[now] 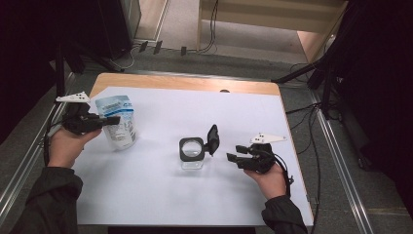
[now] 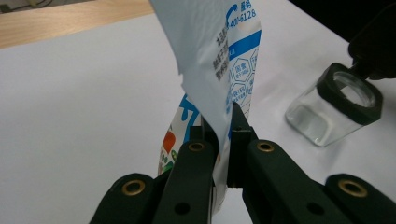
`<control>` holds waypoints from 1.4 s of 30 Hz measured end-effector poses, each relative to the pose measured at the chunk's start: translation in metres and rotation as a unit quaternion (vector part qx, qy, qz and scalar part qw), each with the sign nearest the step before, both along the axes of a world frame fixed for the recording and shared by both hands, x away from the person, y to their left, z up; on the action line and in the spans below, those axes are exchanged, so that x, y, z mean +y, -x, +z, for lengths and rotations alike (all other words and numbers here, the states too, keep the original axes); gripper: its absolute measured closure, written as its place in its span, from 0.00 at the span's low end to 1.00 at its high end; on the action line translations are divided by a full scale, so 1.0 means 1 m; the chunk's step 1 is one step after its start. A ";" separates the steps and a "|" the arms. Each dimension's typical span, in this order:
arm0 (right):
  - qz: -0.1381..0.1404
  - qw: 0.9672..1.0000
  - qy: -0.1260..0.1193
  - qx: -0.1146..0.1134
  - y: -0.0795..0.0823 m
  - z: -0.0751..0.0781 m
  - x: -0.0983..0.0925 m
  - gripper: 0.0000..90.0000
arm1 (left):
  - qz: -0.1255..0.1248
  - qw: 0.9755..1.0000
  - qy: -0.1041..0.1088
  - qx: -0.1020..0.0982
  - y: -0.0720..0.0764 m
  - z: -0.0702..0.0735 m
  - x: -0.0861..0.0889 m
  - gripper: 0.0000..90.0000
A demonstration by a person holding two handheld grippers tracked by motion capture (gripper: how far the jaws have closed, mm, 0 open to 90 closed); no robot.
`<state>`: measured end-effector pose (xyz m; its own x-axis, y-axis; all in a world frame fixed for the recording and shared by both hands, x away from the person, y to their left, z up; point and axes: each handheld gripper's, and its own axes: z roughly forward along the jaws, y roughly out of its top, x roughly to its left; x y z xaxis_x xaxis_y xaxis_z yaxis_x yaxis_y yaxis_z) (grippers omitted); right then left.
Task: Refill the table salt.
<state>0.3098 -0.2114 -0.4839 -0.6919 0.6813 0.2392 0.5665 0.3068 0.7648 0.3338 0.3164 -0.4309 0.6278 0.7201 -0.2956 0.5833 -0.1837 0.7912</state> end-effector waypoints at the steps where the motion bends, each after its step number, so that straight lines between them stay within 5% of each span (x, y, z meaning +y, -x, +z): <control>1: 0.000 1.000 -0.001 0.000 0.001 0.001 0.000 0.53 | -0.003 1.000 0.006 0.001 0.000 0.002 -0.001 1.00; 5: -0.001 1.000 -0.014 -0.001 0.006 0.006 0.001 0.52 | -0.008 1.000 0.001 -0.006 0.003 0.010 -0.010 1.00; 11: 0.004 1.000 -0.011 -0.003 0.019 0.013 0.006 0.54 | -0.016 1.000 0.014 0.012 0.007 0.021 -0.023 1.00; 22: 0.055 0.998 -0.008 -0.017 0.054 0.022 0.039 0.69 | -0.014 0.999 0.043 0.022 0.015 0.030 -0.032 1.00; 31: 0.068 0.996 -0.039 -0.040 0.071 0.040 0.054 0.80 | -0.018 1.000 0.007 0.002 0.026 0.043 -0.044 1.00; 42: 0.139 0.990 -0.027 -0.030 0.078 0.038 0.094 0.80 | -0.023 0.999 0.017 0.012 0.036 0.047 -0.051 1.00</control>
